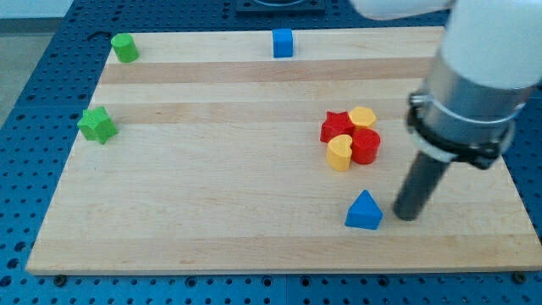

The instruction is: Move blue triangle towards the center left

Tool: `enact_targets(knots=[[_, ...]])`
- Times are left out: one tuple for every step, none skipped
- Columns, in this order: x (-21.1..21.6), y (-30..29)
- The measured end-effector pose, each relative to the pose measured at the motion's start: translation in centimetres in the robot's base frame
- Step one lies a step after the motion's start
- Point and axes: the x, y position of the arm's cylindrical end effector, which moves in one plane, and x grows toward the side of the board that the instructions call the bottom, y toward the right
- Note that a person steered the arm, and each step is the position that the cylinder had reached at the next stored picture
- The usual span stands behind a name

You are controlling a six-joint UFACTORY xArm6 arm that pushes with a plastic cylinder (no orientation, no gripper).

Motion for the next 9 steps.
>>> enact_targets(knots=[[0.0,-6.3],[0.0,-10.8],[-0.3,-7.2],[1.9,-4.7],[4.3,-6.4],[3.5,-12.2],[0.5,-18.8],[-2.6,-25.2],[-3.2,-27.2]])
